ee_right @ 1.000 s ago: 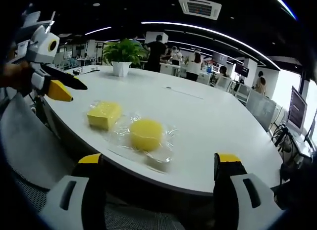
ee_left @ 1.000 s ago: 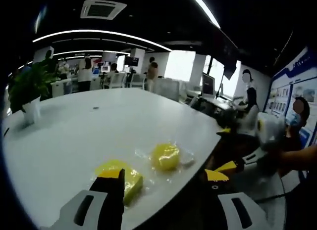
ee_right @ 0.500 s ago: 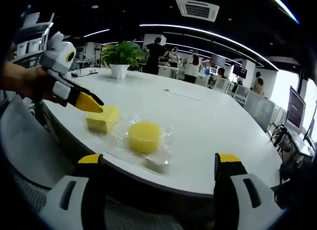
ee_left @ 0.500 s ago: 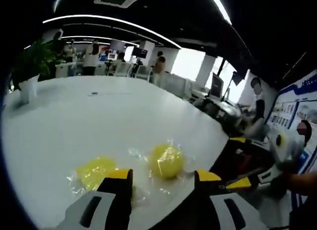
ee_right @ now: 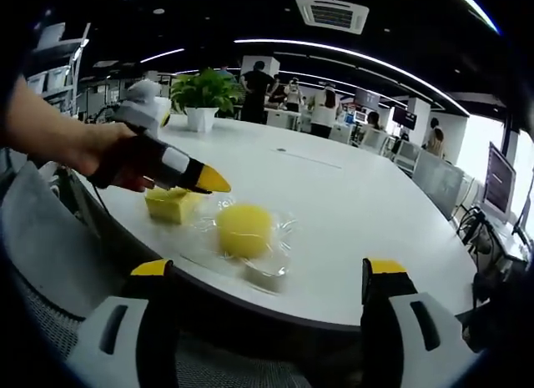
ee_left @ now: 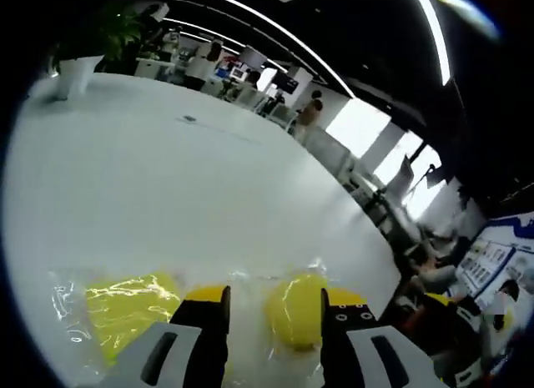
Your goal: Compare the silicone blocks by pressing each to a similar depth, holding the contact briefly, and releasing to observe deformation and rebound differences across the visible hardness samples.
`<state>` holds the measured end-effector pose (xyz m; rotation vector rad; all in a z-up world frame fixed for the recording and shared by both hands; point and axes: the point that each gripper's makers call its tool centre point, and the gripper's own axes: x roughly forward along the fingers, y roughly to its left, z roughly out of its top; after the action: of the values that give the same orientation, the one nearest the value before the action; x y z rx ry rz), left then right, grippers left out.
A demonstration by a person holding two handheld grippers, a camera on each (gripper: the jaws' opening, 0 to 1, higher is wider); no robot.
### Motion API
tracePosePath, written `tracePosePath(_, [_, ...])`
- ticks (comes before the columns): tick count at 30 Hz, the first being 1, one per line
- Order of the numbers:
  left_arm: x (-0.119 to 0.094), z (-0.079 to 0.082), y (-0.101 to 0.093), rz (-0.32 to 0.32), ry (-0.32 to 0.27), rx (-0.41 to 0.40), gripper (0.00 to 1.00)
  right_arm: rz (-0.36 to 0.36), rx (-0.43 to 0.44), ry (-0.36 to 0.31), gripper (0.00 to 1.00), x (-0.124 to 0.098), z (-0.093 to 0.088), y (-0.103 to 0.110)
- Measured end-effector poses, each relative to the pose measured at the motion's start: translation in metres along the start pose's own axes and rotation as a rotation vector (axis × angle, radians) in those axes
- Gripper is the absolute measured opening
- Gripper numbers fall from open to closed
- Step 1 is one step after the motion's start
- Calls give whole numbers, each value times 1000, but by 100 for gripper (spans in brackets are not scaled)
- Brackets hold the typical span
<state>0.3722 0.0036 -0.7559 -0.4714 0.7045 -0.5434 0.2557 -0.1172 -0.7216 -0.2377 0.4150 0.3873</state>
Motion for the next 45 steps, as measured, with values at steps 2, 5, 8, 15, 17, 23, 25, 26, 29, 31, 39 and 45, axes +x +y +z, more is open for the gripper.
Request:
tracePosePath(2, [6, 0, -1, 9, 2, -4, 41, 2, -1, 2, 86, 0, -1, 0])
tracePosePath(5, [14, -4, -1, 22, 17, -4, 41, 1, 0, 0, 86, 0, 0, 0])
tracePosePath(8, [19, -4, 0, 41, 20, -1, 41, 3, 2, 2, 85, 0, -1, 0])
tracePosePath(15, [32, -2, 3, 38, 23, -46, 40, 2, 0, 5, 85, 0, -1, 1])
tracePosePath(17, [34, 3, 3, 23, 6, -76, 38, 1, 1, 3, 84, 0, -1, 1])
tracePosePath(23, [45, -2, 3, 43, 27, -45, 33, 2, 0, 5, 84, 0, -1, 0])
tracePosePath(25, [48, -5, 5, 63, 45, 0, 32, 3, 1, 5, 84, 0, -1, 0])
tracePosePath(26, [49, -6, 5, 65, 46, 2, 31, 3, 0, 6, 84, 0, -2, 0])
tracePosePath(29, [54, -6, 5, 70, 43, -10, 29, 4, 1, 6, 84, 0, -2, 0])
tracePosePath(31, [57, -6, 5, 64, 49, -26, 29, 9, 6, -1, 84, -1, -1, 1])
tracePosePath(39, [63, -3, 10, 61, 21, -30, 1, 14, 18, -15, 85, 1, 2, 2])
tracePosePath(45, [62, -4, 0, 11, 44, 19, 0, 16, 12, -4, 84, 2, 0, 2])
